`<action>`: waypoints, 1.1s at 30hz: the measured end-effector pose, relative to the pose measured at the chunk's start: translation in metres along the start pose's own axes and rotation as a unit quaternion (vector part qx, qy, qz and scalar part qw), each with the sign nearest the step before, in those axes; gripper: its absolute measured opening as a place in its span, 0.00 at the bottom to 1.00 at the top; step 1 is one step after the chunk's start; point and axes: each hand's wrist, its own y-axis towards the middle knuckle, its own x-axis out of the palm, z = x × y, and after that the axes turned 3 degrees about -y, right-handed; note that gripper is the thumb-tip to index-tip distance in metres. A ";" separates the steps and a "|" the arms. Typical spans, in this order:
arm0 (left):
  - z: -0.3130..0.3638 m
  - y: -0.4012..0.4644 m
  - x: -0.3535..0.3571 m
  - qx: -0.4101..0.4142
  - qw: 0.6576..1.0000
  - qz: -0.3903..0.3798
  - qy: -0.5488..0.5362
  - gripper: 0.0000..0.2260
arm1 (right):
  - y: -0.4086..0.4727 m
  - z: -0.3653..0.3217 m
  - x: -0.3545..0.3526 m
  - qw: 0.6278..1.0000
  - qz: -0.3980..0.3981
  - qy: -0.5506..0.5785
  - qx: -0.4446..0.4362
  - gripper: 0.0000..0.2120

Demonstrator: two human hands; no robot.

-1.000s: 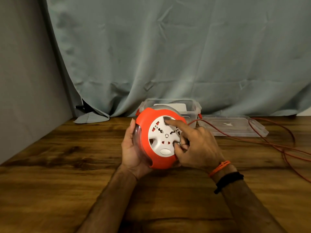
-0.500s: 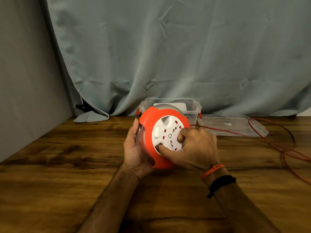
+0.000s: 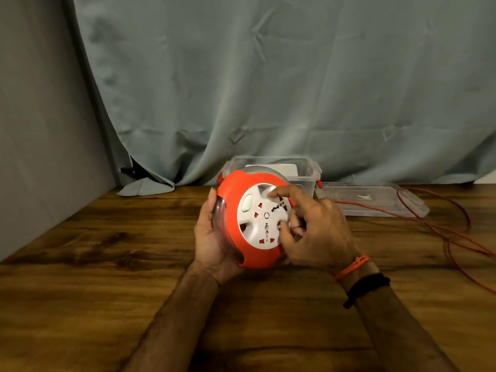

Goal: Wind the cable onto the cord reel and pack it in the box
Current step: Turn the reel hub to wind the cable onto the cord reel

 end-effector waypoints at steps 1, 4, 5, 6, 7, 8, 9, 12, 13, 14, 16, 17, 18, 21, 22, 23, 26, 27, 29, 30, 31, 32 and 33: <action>0.000 0.000 0.000 -0.004 1.000 0.003 -0.002 0.33 | 0.000 0.000 0.000 1.000 -0.011 -0.012 -0.002 0.26; -0.001 -0.001 0.002 -0.019 1.000 0.003 -0.006 0.35 | 0.000 0.000 0.001 0.998 -0.046 -0.044 -0.002 0.31; 0.000 -0.001 0.002 -0.029 1.000 -0.003 -0.008 0.35 | 0.000 0.001 0.001 0.997 -0.055 -0.053 -0.002 0.31; 0.000 -0.002 0.002 -0.043 0.999 -0.010 -0.011 0.35 | 0.001 0.001 0.002 0.996 -0.061 -0.059 -0.001 0.31; 0.001 -0.002 0.003 -0.059 0.998 -0.015 -0.014 0.36 | 0.001 0.002 0.002 0.996 -0.064 -0.063 0.000 0.30; 0.001 -0.003 0.003 -0.075 0.997 -0.017 -0.015 0.37 | 0.001 0.003 0.002 0.995 -0.067 -0.068 0.003 0.30; 0.001 -0.003 0.003 -0.088 0.996 -0.016 -0.016 0.38 | 0.001 0.003 0.002 0.995 -0.067 -0.072 0.004 0.30; 0.002 -0.003 0.003 -0.101 0.995 -0.013 -0.012 0.38 | 0.001 0.002 0.002 0.995 -0.051 -0.082 0.000 0.29; 0.002 -0.003 0.003 -0.101 0.995 -0.016 -0.009 0.38 | 0.000 0.003 0.001 0.995 -0.041 -0.090 -0.002 0.28; 0.002 -0.004 0.004 -0.099 0.995 -0.019 -0.006 0.38 | -0.001 0.003 0.001 0.994 -0.033 -0.101 0.001 0.29; 0.002 -0.003 0.006 -0.078 0.997 -0.016 -0.002 0.36 | -0.004 0.005 0.002 0.992 -0.025 -0.122 0.026 0.30; 0.001 -0.003 0.007 -0.057 0.998 -0.010 0.000 0.35 | -0.005 0.005 0.004 0.991 -0.019 -0.128 0.046 0.31; 0.000 -0.002 0.006 -0.035 0.999 -0.002 0.002 0.34 | -0.005 0.003 0.007 0.989 -0.010 -0.133 0.068 0.32; 0.000 -0.001 0.006 -0.001 0.999 0.028 0.027 0.34 | -0.004 -0.007 0.018 0.980 0.000 -0.149 0.130 0.34; 0.001 -0.001 0.006 0.002 0.999 0.037 0.036 0.34 | -0.004 -0.010 0.021 0.979 -0.003 -0.151 0.139 0.34; 0.001 -0.001 0.006 0.005 0.998 0.041 0.040 0.35 | -0.004 -0.011 0.023 0.979 -0.007 -0.151 0.140 0.34; 0.001 0.000 0.005 0.006 0.998 0.046 0.039 0.36 | -0.005 -0.011 0.022 0.982 -0.019 -0.138 0.129 0.35; 0.001 0.000 0.005 0.008 0.998 0.045 0.037 0.36 | -0.004 -0.010 0.021 0.983 -0.019 -0.133 0.126 0.35; 0.002 0.001 0.005 0.013 0.999 0.029 0.025 0.33 | -0.002 -0.009 0.015 0.986 -0.002 -0.115 0.118 0.35; 0.003 0.000 0.005 0.012 1.000 0.019 0.017 0.32 | -0.001 -0.008 0.012 0.989 0.010 -0.100 0.110 0.32; 0.003 -0.001 0.004 0.009 1.000 0.011 0.010 0.31 | 0.000 -0.006 0.009 0.992 0.019 -0.079 0.096 0.28; 0.004 -0.001 0.004 0.008 1.000 0.007 0.007 0.30 | 0.000 -0.004 0.006 0.995 0.026 -0.053 0.075 0.22; 0.004 -0.002 0.003 0.009 1.000 0.006 0.007 0.30 | 0.000 -0.002 0.004 0.998 0.029 -0.030 0.053 0.17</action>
